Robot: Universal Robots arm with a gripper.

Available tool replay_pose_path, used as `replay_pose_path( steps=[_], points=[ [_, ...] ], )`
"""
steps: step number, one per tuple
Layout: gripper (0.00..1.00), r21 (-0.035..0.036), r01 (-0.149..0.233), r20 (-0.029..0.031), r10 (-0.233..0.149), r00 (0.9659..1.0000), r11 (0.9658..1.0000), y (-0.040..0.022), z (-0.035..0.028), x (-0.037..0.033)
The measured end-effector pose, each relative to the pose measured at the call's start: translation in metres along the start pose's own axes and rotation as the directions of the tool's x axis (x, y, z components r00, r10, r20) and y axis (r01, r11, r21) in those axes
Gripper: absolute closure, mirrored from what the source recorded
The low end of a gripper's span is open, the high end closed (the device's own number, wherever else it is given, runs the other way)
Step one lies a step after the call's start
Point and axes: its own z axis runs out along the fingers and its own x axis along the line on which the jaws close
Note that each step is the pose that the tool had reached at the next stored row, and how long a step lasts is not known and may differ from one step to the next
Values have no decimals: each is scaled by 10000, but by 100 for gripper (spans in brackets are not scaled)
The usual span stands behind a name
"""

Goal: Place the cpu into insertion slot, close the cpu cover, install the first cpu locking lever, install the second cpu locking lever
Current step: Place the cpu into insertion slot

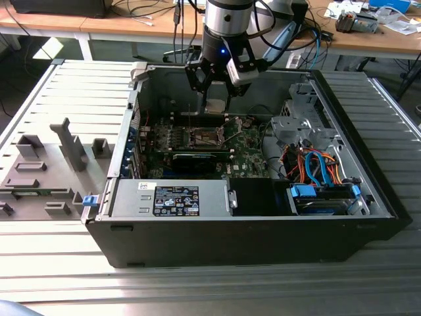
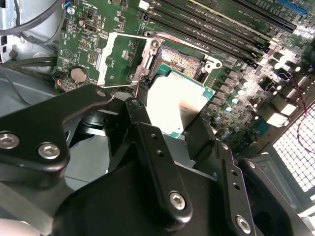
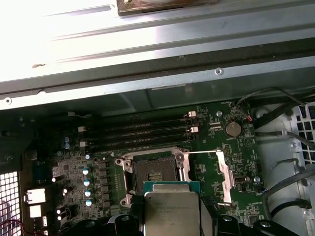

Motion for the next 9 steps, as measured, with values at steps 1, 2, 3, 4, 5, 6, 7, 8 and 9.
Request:
replay_pose_path(
  steps=[1,2,3,4,5,6,7,8,9],
  points=[
    [46,-1,-11,1,11,10000,10000,0,0,0],
    [46,-1,-17,2,17,10000,10000,0,0,0],
    [46,-1,-23,2,23,10000,10000,0,0,0],
    [46,-1,-29,2,29,10000,10000,0,0,0],
    [46,-1,-35,2,35,10000,10000,0,0,0],
    [46,-1,-41,3,41,10000,10000,0,0,0],
    [46,-1,-46,3,46,10000,10000,0,0,0],
    [46,-2,-49,3,49,10000,10000,0,0,0],
    [46,-1,-53,4,53,10000,10000,0,0,0]
  ],
)
